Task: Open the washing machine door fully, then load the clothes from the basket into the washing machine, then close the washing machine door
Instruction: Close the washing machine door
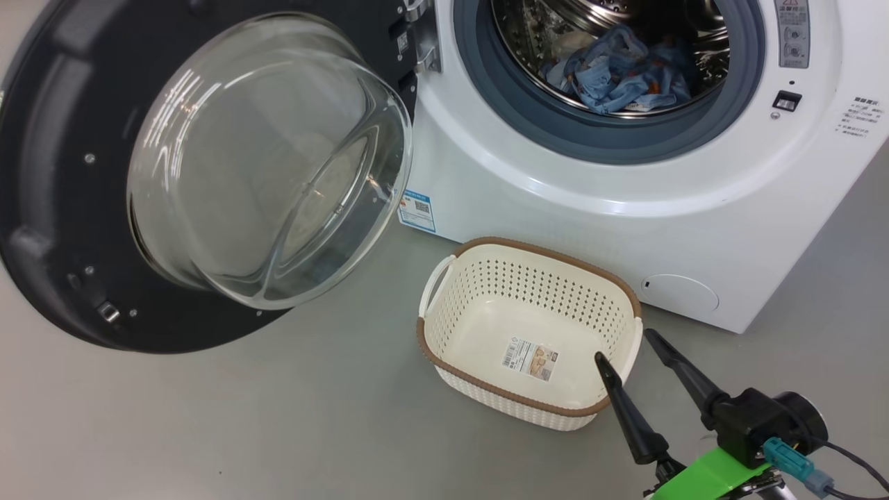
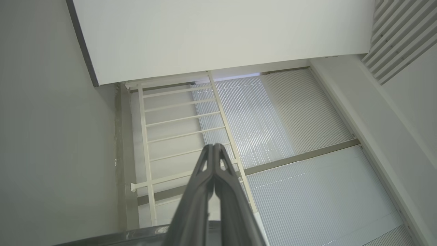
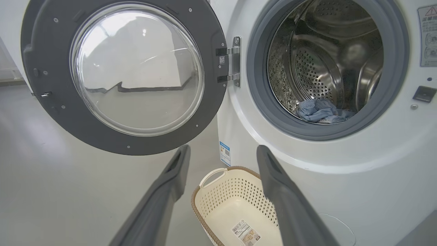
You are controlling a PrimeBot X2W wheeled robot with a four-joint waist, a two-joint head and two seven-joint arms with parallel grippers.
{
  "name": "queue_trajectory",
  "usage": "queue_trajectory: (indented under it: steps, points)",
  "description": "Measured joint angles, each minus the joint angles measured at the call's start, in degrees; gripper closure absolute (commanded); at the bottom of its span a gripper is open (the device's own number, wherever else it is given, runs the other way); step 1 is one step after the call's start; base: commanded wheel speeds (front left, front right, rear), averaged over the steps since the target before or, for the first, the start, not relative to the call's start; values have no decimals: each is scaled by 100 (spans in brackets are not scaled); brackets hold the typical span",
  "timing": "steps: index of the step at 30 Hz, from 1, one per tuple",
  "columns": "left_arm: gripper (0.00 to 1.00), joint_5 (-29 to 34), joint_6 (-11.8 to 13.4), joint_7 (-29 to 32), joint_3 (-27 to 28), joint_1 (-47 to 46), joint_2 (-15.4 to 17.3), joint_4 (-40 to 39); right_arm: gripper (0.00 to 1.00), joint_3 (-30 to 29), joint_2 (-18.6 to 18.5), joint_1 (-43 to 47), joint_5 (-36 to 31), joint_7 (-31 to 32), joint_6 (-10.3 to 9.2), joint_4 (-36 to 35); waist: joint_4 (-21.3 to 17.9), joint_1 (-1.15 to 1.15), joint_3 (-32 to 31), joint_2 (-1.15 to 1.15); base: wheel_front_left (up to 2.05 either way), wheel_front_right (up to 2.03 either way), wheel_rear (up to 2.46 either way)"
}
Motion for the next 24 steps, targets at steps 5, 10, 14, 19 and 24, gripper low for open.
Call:
queue_trajectory:
  steps: [5, 10, 14, 19, 24]
  points:
    - [100, -49, 230, 399, -192, -619, 444, 578, 0, -60, -60, 3, -8, 99, 0, -151, -3, 0, 96, 0, 0, 0, 0]
    - [100, -15, 544, 720, -592, -1181, 613, 1135, 0, -82, -152, 2, -21, 199, 0, -294, 3, 0, 233, 0, 0, 0, 0]
    - [100, 68, 733, 894, -848, -1449, 695, 1623, 0, -56, -221, -1, -41, 252, 0, -365, -24, 0, 363, 0, 0, 0, 0]
    - [100, 265, 766, 1113, -1154, -1665, 703, 2075, 0, -21, -285, -20, -41, 314, 0, -438, -128, 0, 532, 0, 0, 0, 0]
    - [100, 333, 699, 1263, -1349, -1849, 667, 2376, 0, 8, -324, -151, -41, 353, 0, -494, -265, 0, 673, 0, 0, 0, 0]
